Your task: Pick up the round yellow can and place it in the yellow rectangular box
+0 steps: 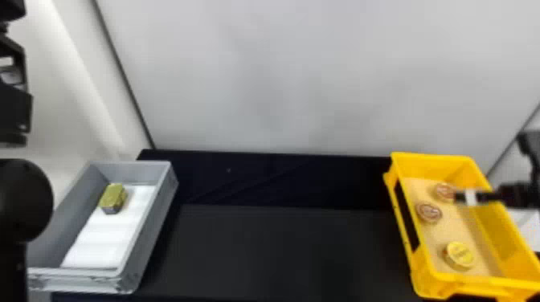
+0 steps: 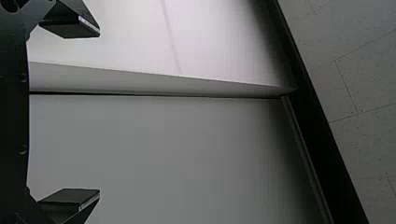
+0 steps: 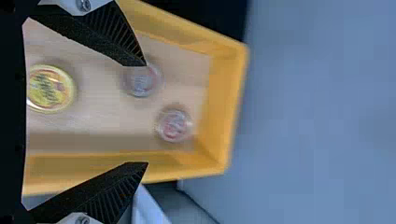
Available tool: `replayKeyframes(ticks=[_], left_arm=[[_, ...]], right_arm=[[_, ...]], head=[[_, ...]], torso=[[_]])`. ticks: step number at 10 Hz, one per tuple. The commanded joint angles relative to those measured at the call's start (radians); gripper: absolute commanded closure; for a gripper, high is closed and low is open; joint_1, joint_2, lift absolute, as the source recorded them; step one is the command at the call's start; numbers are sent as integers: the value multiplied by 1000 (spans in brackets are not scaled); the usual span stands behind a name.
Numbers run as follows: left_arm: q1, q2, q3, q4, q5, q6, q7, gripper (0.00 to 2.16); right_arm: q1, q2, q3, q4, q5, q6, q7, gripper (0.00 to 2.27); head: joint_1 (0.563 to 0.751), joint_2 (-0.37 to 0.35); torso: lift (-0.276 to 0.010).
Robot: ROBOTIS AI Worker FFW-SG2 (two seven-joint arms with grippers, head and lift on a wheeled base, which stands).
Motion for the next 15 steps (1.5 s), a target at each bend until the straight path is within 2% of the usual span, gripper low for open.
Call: replayKeyframes(ticks=[1,3,4,5,6,7,10,12,13,15], left_arm=[[-2,-4,-1,-1,-2,6,0,76],[-7,-6,-3,-1,-6,9,0,76],[-7,-6,-3,-1,-8,9,2,76],[-7,-6,2,-1,-8,9,2,76],[-5,-6,5,-1,-8,9,2,76],[-2,-2,10,-1,-8,7,2,76],[6,2,20,-1,-8,-4,2,76],[10,4,25,-1,-9,-13,2,76],[13,4,29,-1,-8,-14,3,76],[21,5,39,-1,-9,-16,3,76]], right_arm=[[-59,0,39,-270,13,-2,-34,-2],[-131,18,141,-515,2,-27,-220,-2],[-170,17,224,-633,-33,-79,-393,-2],[-200,12,276,-692,-122,-157,-564,-2],[-239,3,331,-715,-242,-279,-772,59],[-295,0,360,-718,-264,-323,-811,61],[-432,-43,457,-735,-283,-406,-873,64],[-476,-52,471,-727,-271,-464,-850,56],[-473,-58,469,-713,-187,-547,-785,36],[-432,-63,441,-709,-30,-655,-720,16]], head=[[694,54],[694,54],[694,54],[694,54],[694,54],[694,54],[694,54],[694,54],[694,54],[694,54]], torso=[[-3],[-3],[-3],[-3],[-3],[-3],[-3],[-3],[-3],[-3]])
